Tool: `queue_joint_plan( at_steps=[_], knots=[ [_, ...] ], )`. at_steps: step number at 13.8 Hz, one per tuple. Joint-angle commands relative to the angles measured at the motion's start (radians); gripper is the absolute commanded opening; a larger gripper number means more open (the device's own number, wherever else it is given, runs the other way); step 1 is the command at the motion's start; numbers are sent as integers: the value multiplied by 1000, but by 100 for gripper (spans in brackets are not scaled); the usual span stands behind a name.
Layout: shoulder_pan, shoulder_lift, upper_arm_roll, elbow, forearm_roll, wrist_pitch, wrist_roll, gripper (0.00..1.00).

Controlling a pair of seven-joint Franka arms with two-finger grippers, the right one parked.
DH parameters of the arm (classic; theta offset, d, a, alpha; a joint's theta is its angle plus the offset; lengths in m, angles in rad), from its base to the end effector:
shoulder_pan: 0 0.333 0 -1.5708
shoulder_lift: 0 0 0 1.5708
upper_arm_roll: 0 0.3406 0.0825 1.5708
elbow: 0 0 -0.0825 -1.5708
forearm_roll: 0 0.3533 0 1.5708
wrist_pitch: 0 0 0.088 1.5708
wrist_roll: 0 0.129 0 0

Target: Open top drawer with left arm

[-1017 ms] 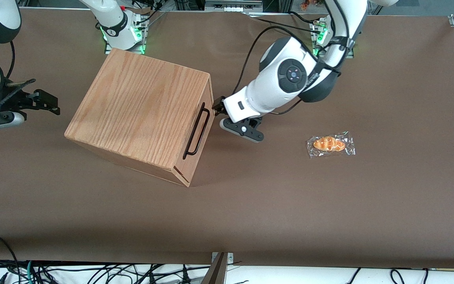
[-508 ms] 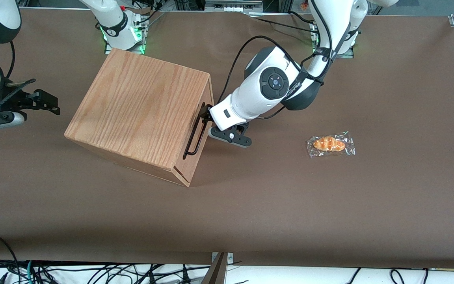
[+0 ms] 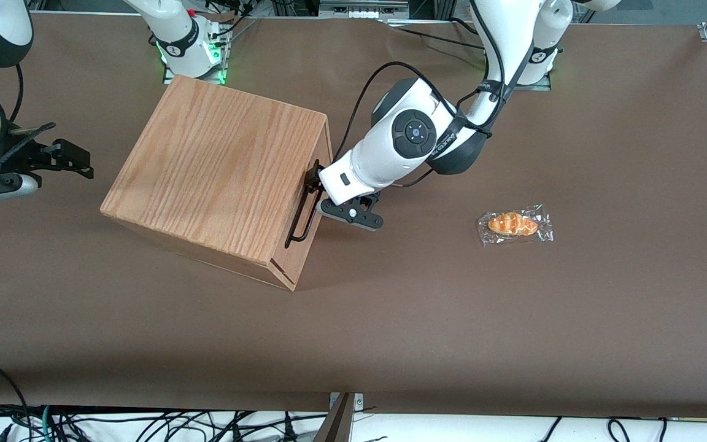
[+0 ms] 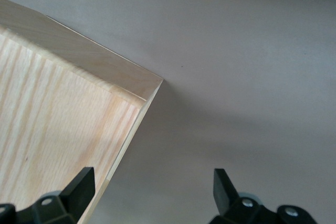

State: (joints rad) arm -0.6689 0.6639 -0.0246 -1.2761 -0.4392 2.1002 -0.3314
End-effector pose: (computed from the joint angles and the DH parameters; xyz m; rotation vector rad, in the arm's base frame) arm 0.5570 -0.4938 0.3930 2.6969 -0.2183 -0.0881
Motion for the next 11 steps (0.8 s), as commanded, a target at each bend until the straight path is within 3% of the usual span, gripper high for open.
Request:
queue_joint_plan(
  at_steps=[1,11],
  knots=[
    [0,19,14,34,-4,-3,8,100],
    [74,16,17,32,54,-15,45,100]
  ],
)
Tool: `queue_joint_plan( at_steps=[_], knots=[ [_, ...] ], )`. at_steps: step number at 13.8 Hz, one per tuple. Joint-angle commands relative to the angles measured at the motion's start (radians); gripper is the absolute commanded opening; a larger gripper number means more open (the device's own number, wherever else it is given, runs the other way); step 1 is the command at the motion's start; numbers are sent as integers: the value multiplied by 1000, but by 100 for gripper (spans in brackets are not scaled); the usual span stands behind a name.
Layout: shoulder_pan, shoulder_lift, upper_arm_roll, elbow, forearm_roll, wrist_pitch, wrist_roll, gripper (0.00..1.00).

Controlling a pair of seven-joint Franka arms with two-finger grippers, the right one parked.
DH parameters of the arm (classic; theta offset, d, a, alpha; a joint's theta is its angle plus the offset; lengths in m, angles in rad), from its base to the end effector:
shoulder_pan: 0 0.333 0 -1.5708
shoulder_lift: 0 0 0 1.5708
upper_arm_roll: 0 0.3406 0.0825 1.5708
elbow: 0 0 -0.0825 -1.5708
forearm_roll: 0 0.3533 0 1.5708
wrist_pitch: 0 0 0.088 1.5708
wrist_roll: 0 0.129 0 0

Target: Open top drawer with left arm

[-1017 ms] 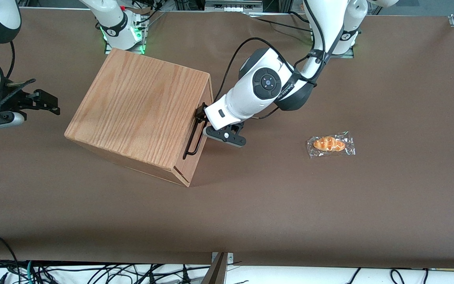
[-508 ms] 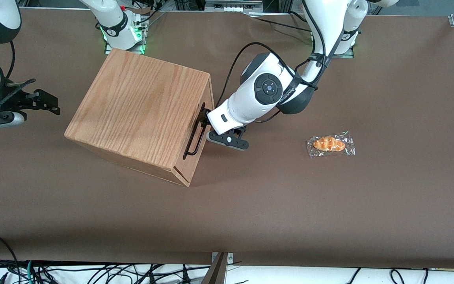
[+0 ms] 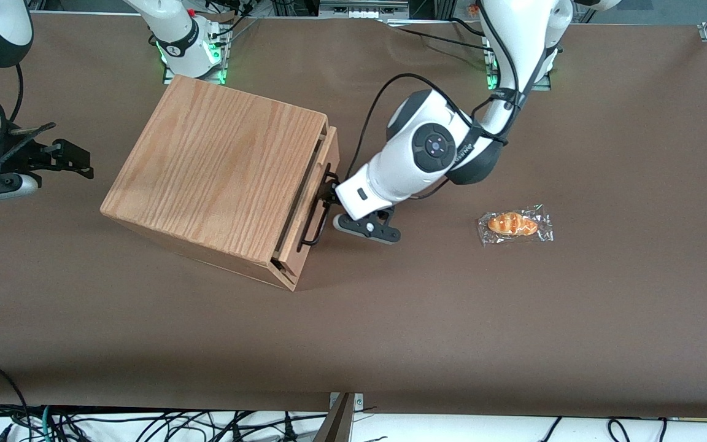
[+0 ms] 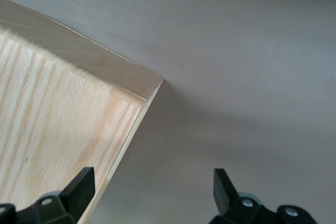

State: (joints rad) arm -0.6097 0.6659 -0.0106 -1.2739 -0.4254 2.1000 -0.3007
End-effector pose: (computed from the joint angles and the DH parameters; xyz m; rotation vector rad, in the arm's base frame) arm 0.5907 -0.4534 0.3918 2.7168 -0.1756 -0.0442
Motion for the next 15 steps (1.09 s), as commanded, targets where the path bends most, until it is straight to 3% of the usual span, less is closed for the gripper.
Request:
queue_joint_plan(
  at_steps=[1,15],
  knots=[
    [27,14,3,30,40,-14,14,100],
    [108,9,0,18,39,-32,80,100]
  ],
)
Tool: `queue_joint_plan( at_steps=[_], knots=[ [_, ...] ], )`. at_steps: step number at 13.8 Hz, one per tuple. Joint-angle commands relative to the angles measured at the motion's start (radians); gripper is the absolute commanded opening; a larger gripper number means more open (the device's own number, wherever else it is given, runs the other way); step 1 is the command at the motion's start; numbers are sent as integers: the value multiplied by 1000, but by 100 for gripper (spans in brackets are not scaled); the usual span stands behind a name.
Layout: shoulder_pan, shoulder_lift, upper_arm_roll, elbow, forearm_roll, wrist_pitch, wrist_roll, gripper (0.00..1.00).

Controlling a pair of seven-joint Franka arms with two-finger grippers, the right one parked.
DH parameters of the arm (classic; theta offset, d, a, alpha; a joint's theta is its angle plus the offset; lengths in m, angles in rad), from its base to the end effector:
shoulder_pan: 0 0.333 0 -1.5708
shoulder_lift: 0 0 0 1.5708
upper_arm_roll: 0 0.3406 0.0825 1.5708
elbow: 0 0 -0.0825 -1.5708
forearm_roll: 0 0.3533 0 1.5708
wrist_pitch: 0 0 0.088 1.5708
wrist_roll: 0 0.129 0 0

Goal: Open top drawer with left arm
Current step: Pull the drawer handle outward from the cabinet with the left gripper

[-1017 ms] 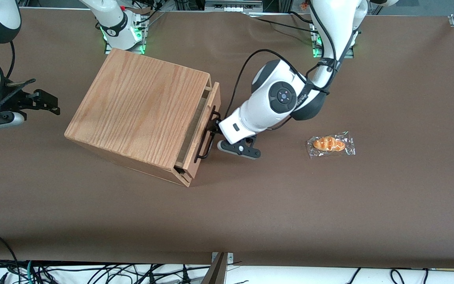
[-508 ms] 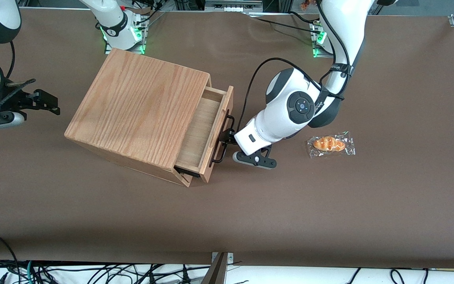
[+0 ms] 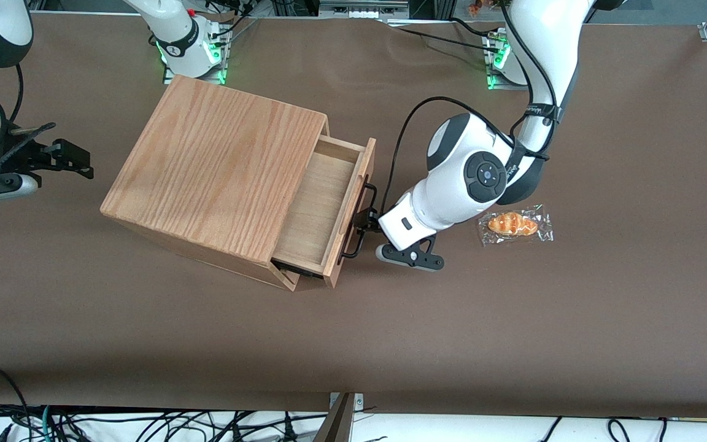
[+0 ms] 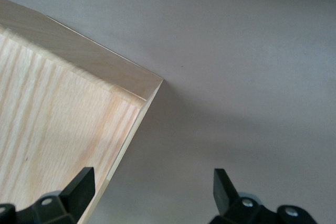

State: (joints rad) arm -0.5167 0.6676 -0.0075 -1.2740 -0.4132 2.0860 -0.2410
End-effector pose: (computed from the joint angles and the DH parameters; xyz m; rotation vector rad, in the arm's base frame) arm 0.6298 -0.3944 0.3888 2.7347 -0.1389 -0.0127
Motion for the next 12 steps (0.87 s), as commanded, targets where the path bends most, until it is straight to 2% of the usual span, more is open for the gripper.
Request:
queue_joint_plan(
  at_steps=[1,7,12],
  knots=[
    [17,9,-3,18,27,-18,20,100],
    [40,-3,-6,33,8,-41,14,100],
    [69,-28,-8,36,-53,-92,8,100]
  ],
)
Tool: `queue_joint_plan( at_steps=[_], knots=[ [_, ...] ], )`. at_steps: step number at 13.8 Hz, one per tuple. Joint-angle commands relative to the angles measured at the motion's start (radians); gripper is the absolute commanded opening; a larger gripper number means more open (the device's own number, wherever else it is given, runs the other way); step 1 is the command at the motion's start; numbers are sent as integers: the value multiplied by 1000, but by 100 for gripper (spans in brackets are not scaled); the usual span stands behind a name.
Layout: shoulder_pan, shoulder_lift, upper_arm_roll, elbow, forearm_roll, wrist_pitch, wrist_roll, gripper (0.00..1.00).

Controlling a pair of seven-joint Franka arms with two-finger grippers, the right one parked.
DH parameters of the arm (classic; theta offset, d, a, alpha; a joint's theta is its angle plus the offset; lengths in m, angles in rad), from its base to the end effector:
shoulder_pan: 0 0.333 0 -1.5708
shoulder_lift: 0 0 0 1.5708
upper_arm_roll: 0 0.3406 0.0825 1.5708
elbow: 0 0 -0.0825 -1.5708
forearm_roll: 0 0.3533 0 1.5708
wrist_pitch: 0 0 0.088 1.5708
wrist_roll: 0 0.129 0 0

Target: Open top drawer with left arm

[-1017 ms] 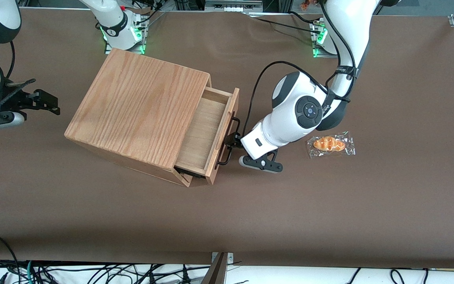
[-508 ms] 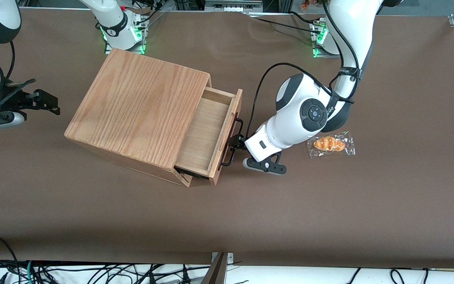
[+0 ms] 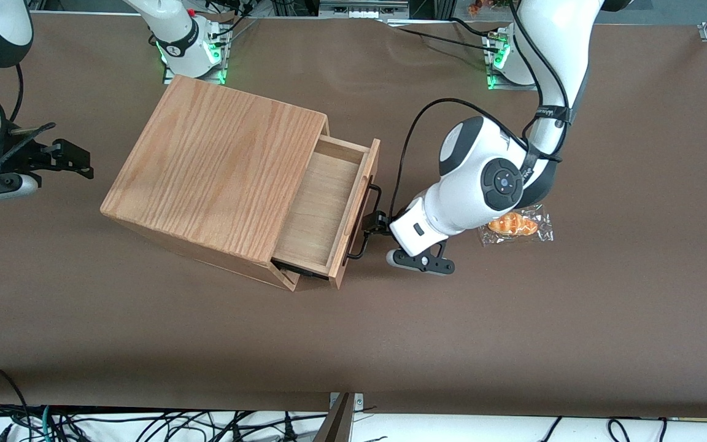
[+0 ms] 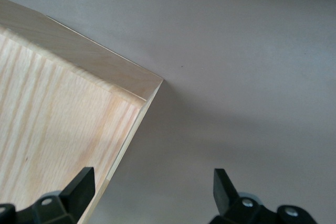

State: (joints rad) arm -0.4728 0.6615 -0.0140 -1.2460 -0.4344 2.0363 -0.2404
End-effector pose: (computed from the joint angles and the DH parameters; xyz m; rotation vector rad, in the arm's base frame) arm 0.6416 -0.3725 0.4025 2.7133 -0.0957 -0.0370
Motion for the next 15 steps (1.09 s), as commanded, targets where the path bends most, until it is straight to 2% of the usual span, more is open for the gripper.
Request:
queue_joint_plan(
  at_steps=[1,6,8,11,13,15],
  knots=[
    [35,-29,-1,10,-41,-73,7,100],
    [112,-77,-1,8,-29,-146,15,100],
    [150,-97,9,3,-20,-241,20,100],
    [209,-167,8,-1,92,-353,23,100],
    [236,-180,8,0,117,-404,23,100],
    [247,-201,9,-1,237,-445,23,100]
  ],
)
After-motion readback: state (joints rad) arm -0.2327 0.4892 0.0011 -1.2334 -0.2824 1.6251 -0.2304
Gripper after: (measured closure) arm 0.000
